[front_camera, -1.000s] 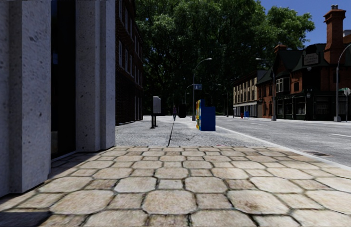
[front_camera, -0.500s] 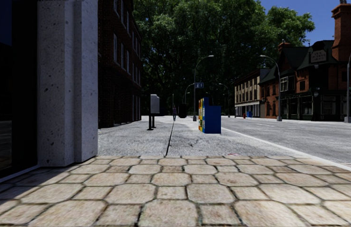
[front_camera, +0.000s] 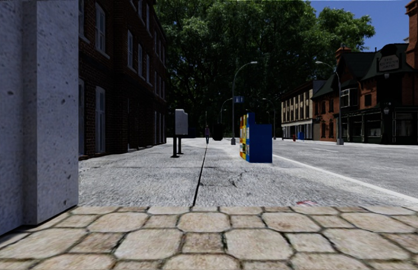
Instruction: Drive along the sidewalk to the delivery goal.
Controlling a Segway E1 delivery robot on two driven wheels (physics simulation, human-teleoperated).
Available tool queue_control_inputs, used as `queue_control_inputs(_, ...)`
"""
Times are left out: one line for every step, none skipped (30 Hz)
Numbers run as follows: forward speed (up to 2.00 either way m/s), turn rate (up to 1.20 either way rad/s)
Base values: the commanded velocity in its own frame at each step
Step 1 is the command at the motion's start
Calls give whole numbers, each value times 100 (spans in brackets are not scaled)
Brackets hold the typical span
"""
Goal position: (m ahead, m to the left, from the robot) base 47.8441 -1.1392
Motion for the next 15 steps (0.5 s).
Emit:
queue_control_inputs(200, 0)
queue_control_inputs(200, 0)
queue_control_inputs(200, 0)
queue_control_inputs(200, 0)
queue_control_inputs(200, 0)
queue_control_inputs(200, 0)
queue_control_inputs(200, 0)
queue_control_inputs(200, 0)
queue_control_inputs(200, 0)
queue_control_inputs(200, 0)
queue_control_inputs(200, 0)
queue_control_inputs(200, 0)
queue_control_inputs(200, 0)
queue_control_inputs(200, 0)
queue_control_inputs(200, 0)
